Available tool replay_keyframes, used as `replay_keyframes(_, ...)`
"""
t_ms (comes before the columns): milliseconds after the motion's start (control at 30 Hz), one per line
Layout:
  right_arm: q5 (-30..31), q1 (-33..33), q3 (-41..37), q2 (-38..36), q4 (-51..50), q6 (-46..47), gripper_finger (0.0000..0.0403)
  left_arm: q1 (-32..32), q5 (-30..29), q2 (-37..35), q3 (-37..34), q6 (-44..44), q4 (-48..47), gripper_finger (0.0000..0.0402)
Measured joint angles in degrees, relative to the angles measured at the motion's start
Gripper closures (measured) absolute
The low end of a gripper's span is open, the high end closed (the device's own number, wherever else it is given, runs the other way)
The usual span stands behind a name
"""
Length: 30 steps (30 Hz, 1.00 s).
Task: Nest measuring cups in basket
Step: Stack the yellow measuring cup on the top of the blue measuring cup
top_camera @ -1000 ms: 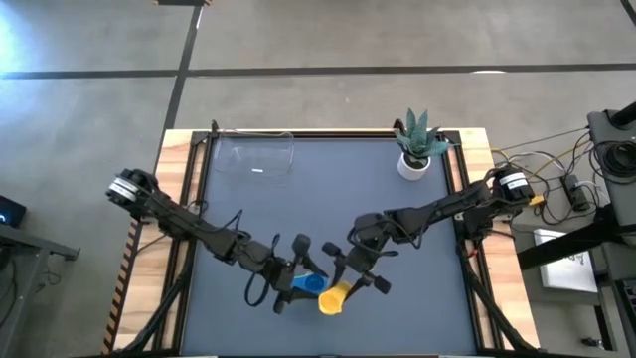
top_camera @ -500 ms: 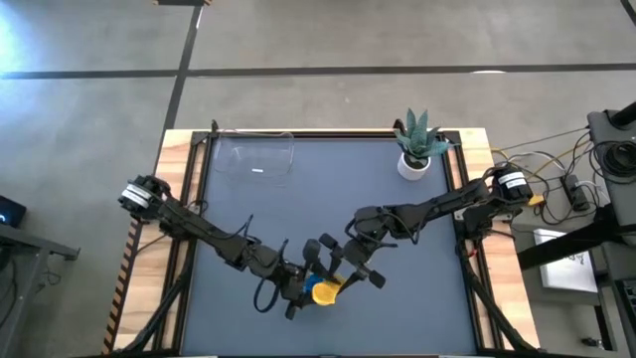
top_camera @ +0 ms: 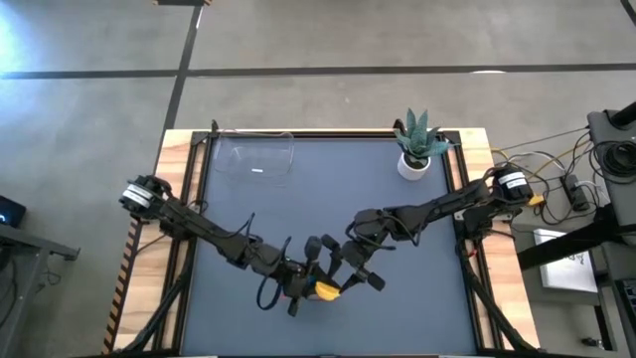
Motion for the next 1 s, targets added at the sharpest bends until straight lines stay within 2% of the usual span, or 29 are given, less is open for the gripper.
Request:
replay_keyframes(133, 2.52, -0.22, 0.17, -1.61, -5.09, 2.33, 0.0214, -0.03, -2.16, -1.36, -0.01, -1.22, -2.60, 0.0399)
replay_keyframes(267, 6.90, -0.42, 1.85, -5.01, -18.57, 2.58, 0.0182, -0.38, -4.60, -3.23, 0.00, -3.10, -4.21, 0.0398)
replay_keyframes(367, 11.70, -0.41, 3.60, -8.77, -30.81, 1.27, 0.0164, -1.21, -10.06, -4.83, 0.22, -4.68, -10.04, 0.0398)
replay_keyframes(500, 21.99, 0.42, 3.99, -14.87, -42.56, 2.47, 0.0153, -2.24, -19.15, -7.23, 5.69, -13.65, -31.89, 0.0399)
replay_keyframes(600, 33.89, 2.53, 3.87, -19.04, -48.57, 3.53, 0.0154, -2.99, -21.23, -5.98, 12.91, -25.23, -53.57, 0.0399)
replay_keyframes(733, 47.21, 6.23, 2.81, -22.78, -49.95, 4.58, 0.0160, -4.50, -24.30, -0.61, 21.85, -37.19, -73.70, 0.0400)
replay_keyframes(833, 51.92, 8.24, 1.71, -23.52, -48.55, 4.31, 0.0164, -5.24, -25.95, 4.62, 26.46, -41.92, -81.94, 0.0400)
replay_keyframes(1000, 52.78, 9.62, 0.61, -22.80, -46.18, 4.49, 0.0165, -5.84, -27.17, 13.30, 31.37, -43.44, -86.69, 0.0401)
